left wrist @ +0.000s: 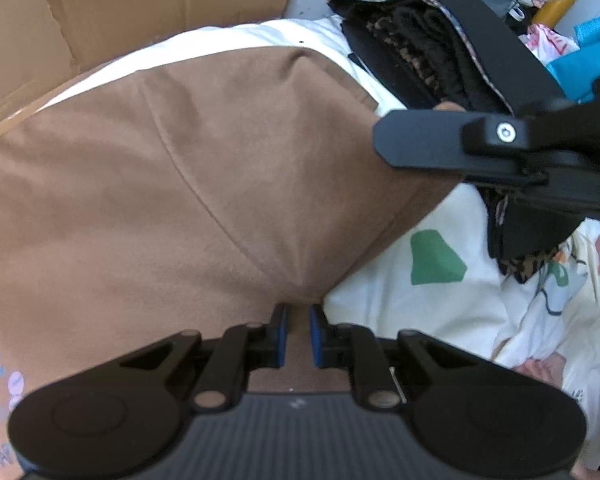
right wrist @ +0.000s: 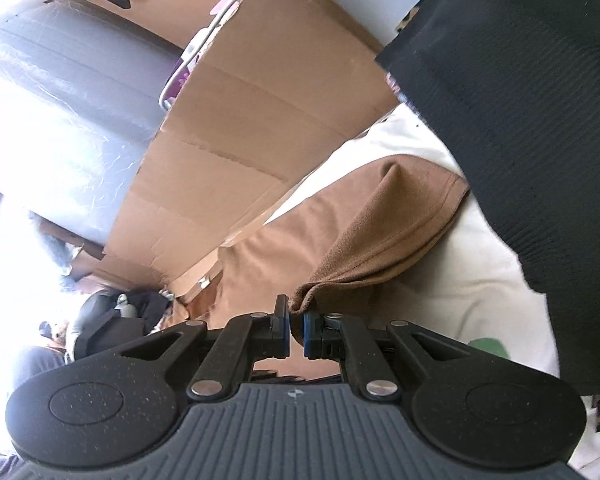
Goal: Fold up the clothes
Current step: 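Lift and fold the held shirt side over the body with the right tool, then open the right tool and release the folded shirt side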
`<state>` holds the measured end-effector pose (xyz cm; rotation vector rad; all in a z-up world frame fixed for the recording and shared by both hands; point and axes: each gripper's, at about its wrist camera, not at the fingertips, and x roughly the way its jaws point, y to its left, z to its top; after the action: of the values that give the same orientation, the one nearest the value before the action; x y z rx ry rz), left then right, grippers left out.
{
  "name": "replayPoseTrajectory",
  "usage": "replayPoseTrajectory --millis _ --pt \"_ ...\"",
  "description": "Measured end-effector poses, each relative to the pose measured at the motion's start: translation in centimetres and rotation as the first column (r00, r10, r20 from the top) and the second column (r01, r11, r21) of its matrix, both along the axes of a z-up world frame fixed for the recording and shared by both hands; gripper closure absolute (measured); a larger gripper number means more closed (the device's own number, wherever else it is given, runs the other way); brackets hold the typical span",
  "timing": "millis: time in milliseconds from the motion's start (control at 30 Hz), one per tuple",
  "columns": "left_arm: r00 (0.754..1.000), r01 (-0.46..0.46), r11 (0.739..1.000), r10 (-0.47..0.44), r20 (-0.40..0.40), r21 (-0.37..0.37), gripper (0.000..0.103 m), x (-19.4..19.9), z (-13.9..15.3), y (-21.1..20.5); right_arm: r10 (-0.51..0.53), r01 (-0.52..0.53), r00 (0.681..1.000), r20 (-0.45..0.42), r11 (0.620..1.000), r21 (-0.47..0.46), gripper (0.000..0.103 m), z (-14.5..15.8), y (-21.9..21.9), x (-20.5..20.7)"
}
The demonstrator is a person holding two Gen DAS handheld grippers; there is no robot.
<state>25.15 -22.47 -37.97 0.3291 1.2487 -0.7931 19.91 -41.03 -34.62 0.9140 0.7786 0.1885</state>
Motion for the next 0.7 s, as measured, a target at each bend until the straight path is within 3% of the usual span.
replayPoseTrajectory --millis 233,467,700 --pt "1.000 0.016 1.000 -0.016 0.022 0.004 0.090 -0.5 -0.1 0.7 0.023 -0.023 1.000 0.000 0.998 0.060 0.099 -0.5 0.6 0.2" --pt "1.000 -0.025 0.999 0.024 -0.017 -0.034 0.090 -0.1 -0.1 2.7 0.075 -0.075 0.997 0.003 0.992 0.106 0.099 -1.3 2.4 0.6" --pt "0.996 -0.087 0.995 0.088 -0.015 0.056 0.090 0.9 1.1 5.5 0.133 -0.133 0.991 0.008 0.988 0.080 0.099 -1.3 3.6 0.4"
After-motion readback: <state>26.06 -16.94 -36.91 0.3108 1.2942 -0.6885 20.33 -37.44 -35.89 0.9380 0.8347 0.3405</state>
